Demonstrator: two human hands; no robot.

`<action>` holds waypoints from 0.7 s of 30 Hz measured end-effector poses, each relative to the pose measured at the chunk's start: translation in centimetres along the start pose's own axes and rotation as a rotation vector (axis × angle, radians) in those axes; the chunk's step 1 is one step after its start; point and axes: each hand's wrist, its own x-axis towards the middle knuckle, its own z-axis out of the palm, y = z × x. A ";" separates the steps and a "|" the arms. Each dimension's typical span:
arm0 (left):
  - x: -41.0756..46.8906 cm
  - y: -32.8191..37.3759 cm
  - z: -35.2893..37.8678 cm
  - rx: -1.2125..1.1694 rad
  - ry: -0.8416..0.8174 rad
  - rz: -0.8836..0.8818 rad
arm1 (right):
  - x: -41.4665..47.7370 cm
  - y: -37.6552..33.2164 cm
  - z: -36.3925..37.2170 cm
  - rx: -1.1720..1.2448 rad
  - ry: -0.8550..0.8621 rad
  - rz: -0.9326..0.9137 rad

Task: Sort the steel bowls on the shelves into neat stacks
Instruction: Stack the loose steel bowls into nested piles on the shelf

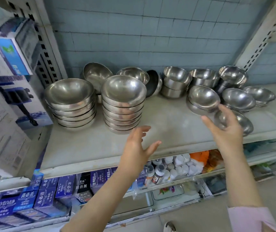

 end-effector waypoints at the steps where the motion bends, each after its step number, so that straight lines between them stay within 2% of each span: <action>1: 1.0 0.4 1.4 0.006 -0.033 0.019 | 0.4 1.2 -1.0 -0.033 0.040 0.029; 6: 6.3 2.5 8.7 0.008 -0.151 -0.012 | 4.0 7.0 -5.3 -0.219 0.023 0.069; 13: 13.0 3.8 17.5 -0.067 -0.245 -0.168 | 7.8 10.4 -9.7 -0.178 -0.184 0.076; 17: 15.5 3.6 20.0 -0.194 -0.242 -0.209 | 9.1 11.8 -11.4 -0.172 -0.325 0.065; 21: 16.4 4.0 20.6 -0.271 -0.136 -0.219 | 10.2 12.4 -12.3 -0.179 -0.405 0.044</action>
